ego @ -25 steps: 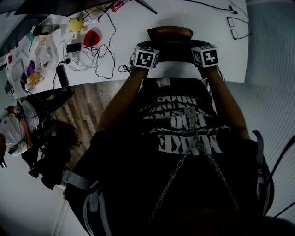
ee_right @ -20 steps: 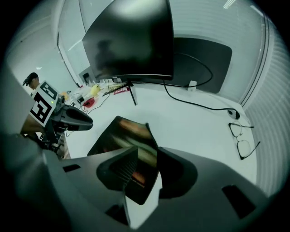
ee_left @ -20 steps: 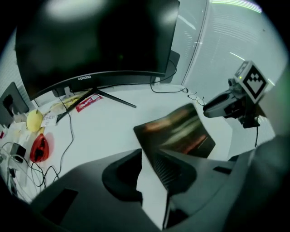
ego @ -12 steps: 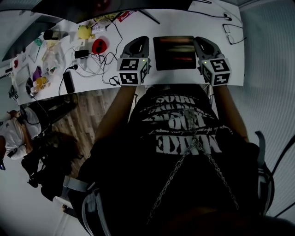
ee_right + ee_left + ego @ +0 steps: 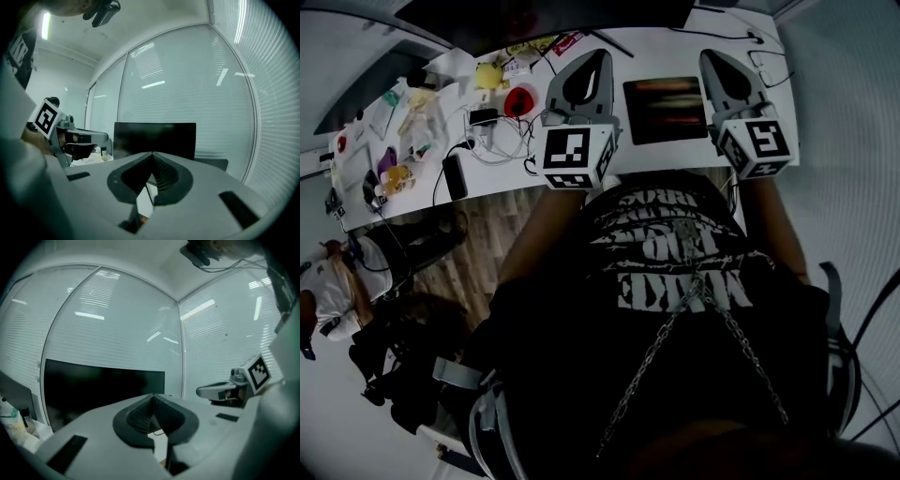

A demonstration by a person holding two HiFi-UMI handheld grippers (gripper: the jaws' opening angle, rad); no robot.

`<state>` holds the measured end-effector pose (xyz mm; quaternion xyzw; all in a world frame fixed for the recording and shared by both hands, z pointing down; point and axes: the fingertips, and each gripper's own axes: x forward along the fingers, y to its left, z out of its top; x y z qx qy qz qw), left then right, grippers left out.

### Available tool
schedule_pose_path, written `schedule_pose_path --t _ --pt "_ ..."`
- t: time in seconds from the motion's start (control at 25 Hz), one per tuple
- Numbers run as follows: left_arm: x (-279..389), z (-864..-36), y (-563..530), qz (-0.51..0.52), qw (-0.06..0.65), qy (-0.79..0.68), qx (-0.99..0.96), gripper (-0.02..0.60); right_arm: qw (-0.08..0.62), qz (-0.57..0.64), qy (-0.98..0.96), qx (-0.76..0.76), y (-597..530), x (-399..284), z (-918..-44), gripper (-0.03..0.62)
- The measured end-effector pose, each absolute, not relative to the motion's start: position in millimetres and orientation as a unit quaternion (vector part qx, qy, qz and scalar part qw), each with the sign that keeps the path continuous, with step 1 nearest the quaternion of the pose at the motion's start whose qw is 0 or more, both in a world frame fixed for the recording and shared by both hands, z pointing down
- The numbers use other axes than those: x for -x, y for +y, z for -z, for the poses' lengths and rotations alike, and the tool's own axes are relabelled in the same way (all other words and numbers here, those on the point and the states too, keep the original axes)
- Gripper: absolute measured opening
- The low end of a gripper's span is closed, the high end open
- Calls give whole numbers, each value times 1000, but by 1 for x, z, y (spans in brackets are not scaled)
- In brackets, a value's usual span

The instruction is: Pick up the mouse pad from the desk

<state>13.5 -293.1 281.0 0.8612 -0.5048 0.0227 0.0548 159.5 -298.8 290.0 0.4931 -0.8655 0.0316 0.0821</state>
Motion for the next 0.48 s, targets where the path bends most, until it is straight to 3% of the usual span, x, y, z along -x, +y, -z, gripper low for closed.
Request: schedule_pose_path --t 0.48 --pt "1 -273 -264 -12 57 -469 -881 6 79 -33 -844 -529 -259 -145 -273 0"
